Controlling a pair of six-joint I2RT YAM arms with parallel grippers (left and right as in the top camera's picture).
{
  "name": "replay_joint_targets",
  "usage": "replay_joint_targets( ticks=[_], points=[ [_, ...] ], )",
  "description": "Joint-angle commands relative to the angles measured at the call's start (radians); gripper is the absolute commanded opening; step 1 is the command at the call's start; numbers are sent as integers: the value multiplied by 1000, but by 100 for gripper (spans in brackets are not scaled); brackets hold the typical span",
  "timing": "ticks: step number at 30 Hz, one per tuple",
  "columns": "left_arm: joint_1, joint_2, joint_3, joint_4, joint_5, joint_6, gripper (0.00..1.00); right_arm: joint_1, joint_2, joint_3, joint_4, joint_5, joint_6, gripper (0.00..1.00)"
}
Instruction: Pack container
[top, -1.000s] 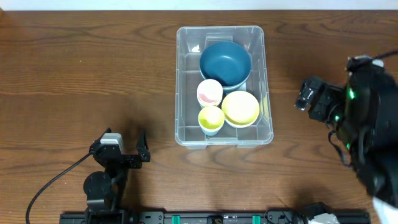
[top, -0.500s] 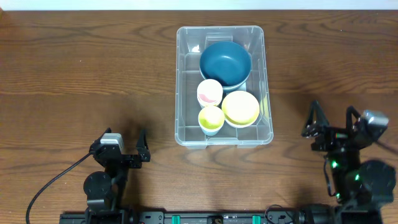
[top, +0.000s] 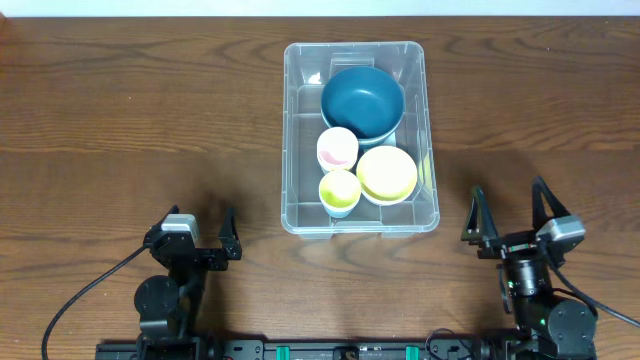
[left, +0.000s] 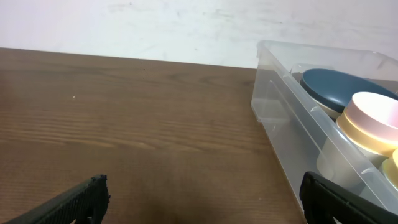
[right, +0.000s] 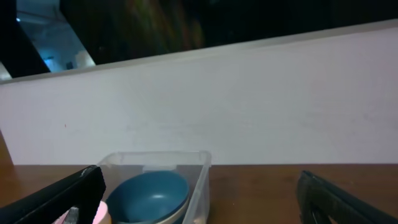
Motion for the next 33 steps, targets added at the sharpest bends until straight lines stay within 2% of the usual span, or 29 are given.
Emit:
replay_joint_targets(
  ticks=[1, 13, 21, 25, 33],
  points=[
    [7, -6, -25, -12, 10, 14, 98, -9, -36, -17, 18, -18, -22, 99],
    [7, -6, -24, -12, 10, 14, 98, -10, -82, -46, 35, -25, -66, 99],
    [7, -6, -25, -12, 10, 14, 98, -8, -82, -138, 106, -43, -67, 99],
    [7, -6, -25, -12, 10, 14, 98, -8, -82, -137, 101, -105, -151, 99],
    [7, -6, -25, -12, 10, 14, 98, -10, -82, -137, -39, -69, -204, 99]
  ],
)
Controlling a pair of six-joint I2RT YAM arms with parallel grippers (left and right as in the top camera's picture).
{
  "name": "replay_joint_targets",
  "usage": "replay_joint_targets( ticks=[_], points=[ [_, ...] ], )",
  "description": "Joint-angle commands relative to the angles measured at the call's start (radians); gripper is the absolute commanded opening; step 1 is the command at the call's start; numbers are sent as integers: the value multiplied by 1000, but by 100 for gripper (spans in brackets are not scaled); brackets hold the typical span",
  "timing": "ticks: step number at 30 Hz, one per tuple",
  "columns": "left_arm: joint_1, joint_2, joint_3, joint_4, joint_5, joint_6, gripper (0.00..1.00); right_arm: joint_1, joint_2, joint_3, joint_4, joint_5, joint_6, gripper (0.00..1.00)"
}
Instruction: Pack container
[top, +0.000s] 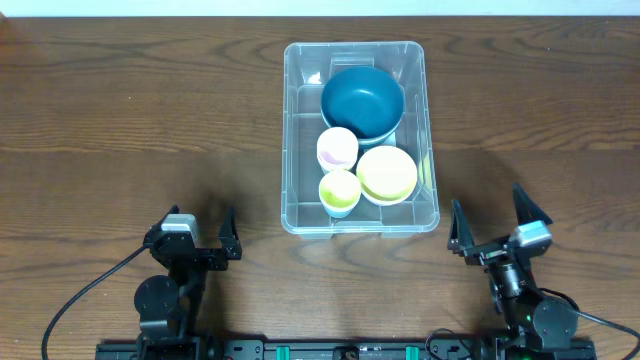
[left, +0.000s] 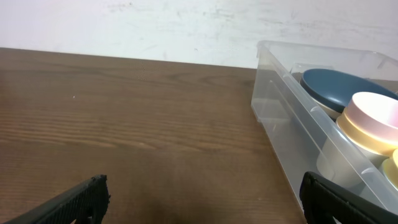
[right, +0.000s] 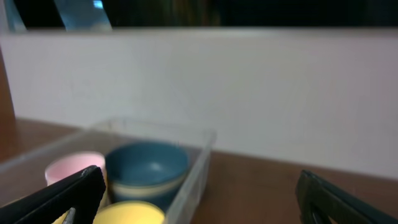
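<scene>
A clear plastic container (top: 295, 120) sits in the middle of the table. Inside it are a dark blue bowl (top: 362, 100), a pink cup (top: 337, 148), a small yellow-green cup (top: 340, 188) and a yellow bowl (top: 387, 173). My left gripper (top: 197, 236) rests open near the front edge, left of the container (left: 280, 118), nothing between its fingers. My right gripper (top: 492, 226) stands open at the front right, empty, facing the container (right: 196, 168) with the blue bowl (right: 146, 168) and pink cup (right: 71, 169) in its view.
The brown wooden table (top: 130, 130) stretches to both sides of the container. A white wall (left: 155, 28) runs along the far edge. Black cables (top: 85, 295) trail from the arm bases at the front.
My right gripper has drawn back toward the front edge and turned left, so its view now takes in more of the container's contents. The left arm and the container have not moved.
</scene>
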Motion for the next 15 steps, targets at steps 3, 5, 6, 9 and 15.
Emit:
replay_joint_targets(
  ticks=[3, 5, 6, 9, 15],
  points=[
    [7, -6, -24, -12, 10, 14, 98, -10, -7, -2, -103, 79, 3, 99],
    [7, -6, -25, -12, 10, 14, 98, -10, -7, -2, -137, 108, 23, 99],
    [7, -6, -25, -12, 10, 14, 98, -10, -7, -2, -150, 115, 24, 99],
    [7, -6, -25, -12, 10, 14, 98, -10, -7, -2, -190, 118, 26, 99],
    [7, -6, -25, -11, 10, 14, 98, -10, -7, -2, -238, 143, 26, 99]
  ],
)
